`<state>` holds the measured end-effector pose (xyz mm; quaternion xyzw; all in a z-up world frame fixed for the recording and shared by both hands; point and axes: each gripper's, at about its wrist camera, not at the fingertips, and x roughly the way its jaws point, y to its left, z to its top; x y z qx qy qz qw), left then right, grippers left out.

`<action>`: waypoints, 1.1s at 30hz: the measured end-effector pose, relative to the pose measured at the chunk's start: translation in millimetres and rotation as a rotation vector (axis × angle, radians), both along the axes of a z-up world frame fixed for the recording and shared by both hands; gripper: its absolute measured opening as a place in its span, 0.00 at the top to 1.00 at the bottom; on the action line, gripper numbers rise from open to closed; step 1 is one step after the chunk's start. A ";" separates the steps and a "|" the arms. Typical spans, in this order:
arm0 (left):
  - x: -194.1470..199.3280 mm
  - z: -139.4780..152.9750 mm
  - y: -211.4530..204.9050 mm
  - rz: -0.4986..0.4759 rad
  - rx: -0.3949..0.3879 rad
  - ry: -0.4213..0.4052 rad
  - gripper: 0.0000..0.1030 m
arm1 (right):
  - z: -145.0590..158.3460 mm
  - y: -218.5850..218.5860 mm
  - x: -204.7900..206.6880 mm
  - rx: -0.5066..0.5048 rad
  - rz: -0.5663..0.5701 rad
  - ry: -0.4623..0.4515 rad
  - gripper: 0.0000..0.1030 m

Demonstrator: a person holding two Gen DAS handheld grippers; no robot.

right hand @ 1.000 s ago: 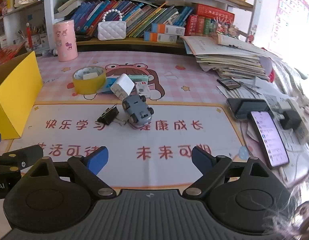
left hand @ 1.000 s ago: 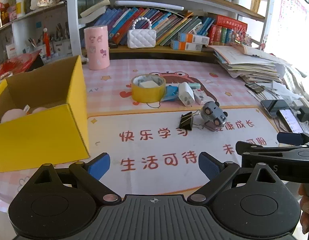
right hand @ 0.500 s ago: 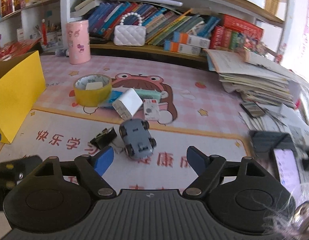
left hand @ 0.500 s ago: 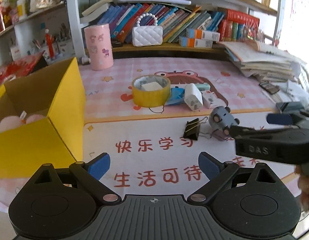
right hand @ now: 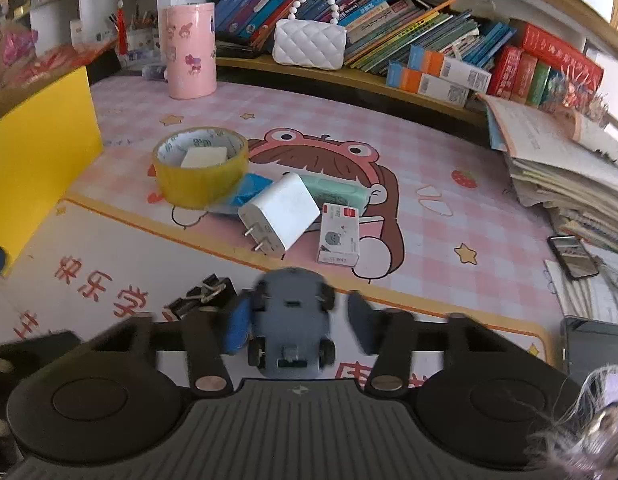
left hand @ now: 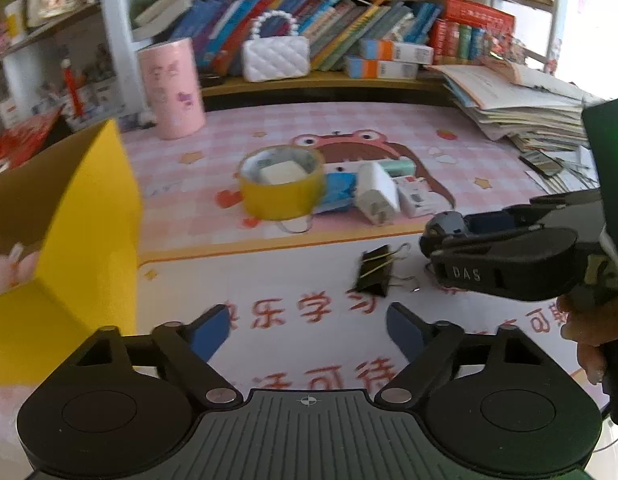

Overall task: Organize objects
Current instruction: 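Carry the grey toy car with the right tool into the yellow box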

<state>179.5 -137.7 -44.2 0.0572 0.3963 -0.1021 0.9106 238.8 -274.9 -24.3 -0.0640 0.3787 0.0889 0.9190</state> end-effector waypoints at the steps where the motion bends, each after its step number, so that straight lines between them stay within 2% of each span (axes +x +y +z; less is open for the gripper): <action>1: 3.4 -1.4 -4.9 -0.016 0.001 0.004 0.27 | 2.7 -4.2 0.4 0.019 -0.015 0.003 0.60; 2: 6.9 -3.0 -10.2 -0.032 0.001 0.006 0.29 | 5.4 -9.6 -0.1 0.043 -0.035 0.002 0.60; 4: 14.3 -6.3 -21.1 -0.061 0.006 0.007 0.43 | 11.0 -22.0 -3.8 0.101 -0.085 0.000 0.60; 11: 40.8 -20.4 -57.7 -0.131 0.043 -0.006 0.61 | 27.9 -56.0 -30.6 0.199 -0.215 -0.018 0.60; 15: 46.1 -27.7 -70.4 -0.153 0.083 -0.028 0.74 | 30.7 -61.8 -44.5 0.229 -0.231 -0.007 0.60; 17: 48.0 -31.7 -74.3 -0.169 0.105 -0.038 0.76 | 31.0 -61.3 -50.3 0.236 -0.230 -0.003 0.60; 19: 48.2 -34.8 -74.9 -0.196 0.117 -0.043 0.85 | 31.4 -59.5 -54.1 0.236 -0.229 -0.002 0.60; 20: 47.5 -34.5 -74.5 -0.201 0.118 -0.048 0.85 | 31.9 -58.5 -55.2 0.235 -0.226 -0.002 0.60; 22: 45.2 -32.3 -71.8 -0.200 0.117 -0.070 0.95 | 32.9 -56.4 -58.1 0.231 -0.222 -0.003 0.60; 25: 42.9 -26.9 -63.4 -0.183 0.089 -0.082 1.00 | 32.8 -53.3 -61.5 0.229 -0.222 0.002 0.60; 33: 25.0 -4.7 -30.9 -0.126 0.015 -0.095 1.00 | 35.0 -33.5 -73.6 0.228 -0.201 0.010 0.60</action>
